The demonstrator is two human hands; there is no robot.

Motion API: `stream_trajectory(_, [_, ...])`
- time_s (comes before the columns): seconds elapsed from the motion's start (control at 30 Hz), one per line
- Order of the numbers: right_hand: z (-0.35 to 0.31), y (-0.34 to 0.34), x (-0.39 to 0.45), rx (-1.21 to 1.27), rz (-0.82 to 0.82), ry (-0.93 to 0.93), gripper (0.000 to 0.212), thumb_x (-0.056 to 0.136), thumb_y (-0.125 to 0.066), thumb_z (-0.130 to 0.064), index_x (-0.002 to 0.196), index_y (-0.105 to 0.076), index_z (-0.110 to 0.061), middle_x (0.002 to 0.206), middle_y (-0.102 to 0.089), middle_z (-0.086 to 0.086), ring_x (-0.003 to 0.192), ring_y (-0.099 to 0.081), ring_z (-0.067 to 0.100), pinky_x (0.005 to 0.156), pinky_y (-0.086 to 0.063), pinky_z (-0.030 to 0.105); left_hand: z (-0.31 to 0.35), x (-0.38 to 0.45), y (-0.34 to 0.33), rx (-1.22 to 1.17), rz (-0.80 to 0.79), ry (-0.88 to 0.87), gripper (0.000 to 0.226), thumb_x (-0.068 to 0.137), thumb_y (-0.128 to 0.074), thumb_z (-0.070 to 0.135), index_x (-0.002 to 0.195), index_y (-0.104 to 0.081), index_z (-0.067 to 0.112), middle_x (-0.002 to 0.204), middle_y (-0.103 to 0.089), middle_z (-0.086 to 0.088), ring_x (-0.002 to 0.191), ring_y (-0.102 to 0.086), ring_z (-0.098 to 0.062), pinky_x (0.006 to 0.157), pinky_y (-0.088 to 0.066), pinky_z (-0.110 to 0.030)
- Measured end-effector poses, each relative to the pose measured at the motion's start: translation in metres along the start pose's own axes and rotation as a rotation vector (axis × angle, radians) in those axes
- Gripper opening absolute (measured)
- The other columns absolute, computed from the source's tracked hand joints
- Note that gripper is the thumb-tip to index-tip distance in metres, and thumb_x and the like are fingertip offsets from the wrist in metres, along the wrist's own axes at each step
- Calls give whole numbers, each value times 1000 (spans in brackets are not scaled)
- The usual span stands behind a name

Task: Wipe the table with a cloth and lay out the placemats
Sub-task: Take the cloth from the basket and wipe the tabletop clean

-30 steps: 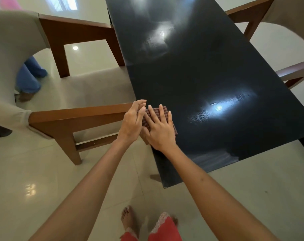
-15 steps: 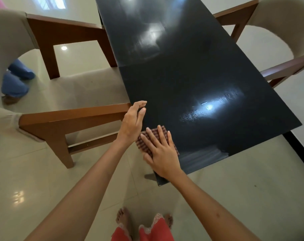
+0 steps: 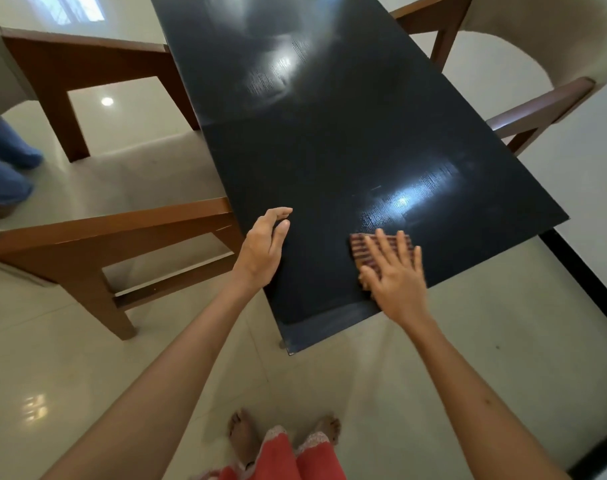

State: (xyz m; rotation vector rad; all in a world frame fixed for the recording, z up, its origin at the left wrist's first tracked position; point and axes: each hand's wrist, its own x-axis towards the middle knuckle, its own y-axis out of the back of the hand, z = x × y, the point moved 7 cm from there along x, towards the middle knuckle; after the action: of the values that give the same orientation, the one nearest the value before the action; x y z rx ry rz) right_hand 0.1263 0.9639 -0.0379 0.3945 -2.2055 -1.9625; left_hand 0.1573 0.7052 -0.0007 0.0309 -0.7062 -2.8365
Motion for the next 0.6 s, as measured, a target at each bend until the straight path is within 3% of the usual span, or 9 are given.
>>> stream_trajectory(0.1, [29,3,-1,22,-18,-93,66,90,-19,-58,152,-20,-35,161,-16,-10,150,0,22,120,1,50,5,-5,-10,-7,-34,-3,32,103,-36,27,130,-51,16,125,-57,-3,119,-52,-12,104,-43,-33])
stream_trajectory(0.2, [10,4,-9,19,29,-94,65,91,-23,-56,151,-25,-33,160,-22,-6,149,-7,28,120,-5,52,7,-7,-14,-15,-43,-8,32,103,-36,26,130,-51,15,125,-57,-4,119,-51,-12,105,-42,-33])
stream_trajectory(0.33, [-68,-2,-45,47,44,150,61,92,-39,-51,150,-32,-33,158,-26,-6,148,-17,30,116,-17,57,8,-4,-18,-23,-48,-19,32,103,-37,25,129,-51,14,124,-58,-5,118,-52,-13,104,-42,-35])
stream_trajectory(0.5, [-169,-12,-96,64,-50,423,49,100,-33,-48,146,-35,-31,158,-27,-3,149,-6,29,119,-7,57,17,-1,-36,-48,-40,-14,32,103,-36,26,128,-53,15,121,-59,-4,114,-54,-11,102,-45,-36])
stream_trajectory(0.6, [-184,-23,-106,-24,-114,544,43,101,-32,-43,139,-47,-28,151,-40,0,147,-15,32,119,-1,56,28,0,-51,-26,-74,-37,33,103,-36,29,129,-51,17,123,-59,-2,116,-54,-10,102,-45,-34])
